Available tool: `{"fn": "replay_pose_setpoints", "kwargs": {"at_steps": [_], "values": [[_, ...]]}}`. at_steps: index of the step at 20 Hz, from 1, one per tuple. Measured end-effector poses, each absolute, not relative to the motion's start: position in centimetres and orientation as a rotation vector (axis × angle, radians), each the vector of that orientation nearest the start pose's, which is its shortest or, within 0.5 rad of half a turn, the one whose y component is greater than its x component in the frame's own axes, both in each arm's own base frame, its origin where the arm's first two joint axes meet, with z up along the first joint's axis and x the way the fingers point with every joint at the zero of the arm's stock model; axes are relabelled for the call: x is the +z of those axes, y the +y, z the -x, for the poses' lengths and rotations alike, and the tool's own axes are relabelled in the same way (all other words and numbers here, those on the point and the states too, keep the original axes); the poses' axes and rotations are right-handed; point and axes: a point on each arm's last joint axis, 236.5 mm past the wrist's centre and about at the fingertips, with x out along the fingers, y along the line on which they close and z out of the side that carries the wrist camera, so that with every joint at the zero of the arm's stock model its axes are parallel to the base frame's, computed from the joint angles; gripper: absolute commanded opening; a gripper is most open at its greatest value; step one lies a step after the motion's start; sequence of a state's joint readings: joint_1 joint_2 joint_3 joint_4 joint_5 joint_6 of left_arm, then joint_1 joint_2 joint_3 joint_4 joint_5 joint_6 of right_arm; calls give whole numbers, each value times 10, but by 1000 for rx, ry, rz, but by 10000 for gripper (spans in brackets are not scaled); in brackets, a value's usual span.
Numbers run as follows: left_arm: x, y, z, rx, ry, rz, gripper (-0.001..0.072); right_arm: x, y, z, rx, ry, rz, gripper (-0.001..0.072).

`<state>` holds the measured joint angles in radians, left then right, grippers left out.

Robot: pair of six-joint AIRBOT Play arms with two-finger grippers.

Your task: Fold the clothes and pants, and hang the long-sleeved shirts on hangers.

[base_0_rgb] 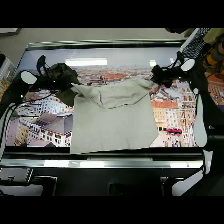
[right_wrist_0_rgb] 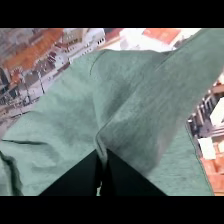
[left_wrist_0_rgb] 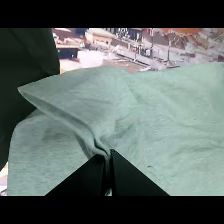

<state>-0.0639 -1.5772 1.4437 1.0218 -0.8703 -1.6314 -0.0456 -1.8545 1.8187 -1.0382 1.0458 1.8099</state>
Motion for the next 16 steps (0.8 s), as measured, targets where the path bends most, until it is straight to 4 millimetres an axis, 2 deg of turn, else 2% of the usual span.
{"fn": "replay_pose_setpoints", "kwargs": {"at_steps": [1,4,5,9,10,12,14,16], "values": [[33,-130,-515,-234,1015,558,18,11,82,-572,108,1102,-724,324],[24,-134,-513,-238,1038,555,19,1,78,-555,139,1181,-675,331],[22,-135,-512,-238,1045,555,19,2,69,-546,147,1211,-643,383],[16,-135,-503,-244,1092,552,19,13,5,-493,119,1316,-543,397],[15,-134,-501,-245,1104,552,19,12,-10,-475,98,1345,-548,418],[13,-134,-496,-249,1128,551,19,-2,-18,-427,84,1440,-566,421],[12,-134,-493,-251,1141,550,19,-23,-12,-377,76,1531,-594,421],[11,-134,-491,-253,1149,550,19,-43,6,-334,81,1580,-649,421]]}}
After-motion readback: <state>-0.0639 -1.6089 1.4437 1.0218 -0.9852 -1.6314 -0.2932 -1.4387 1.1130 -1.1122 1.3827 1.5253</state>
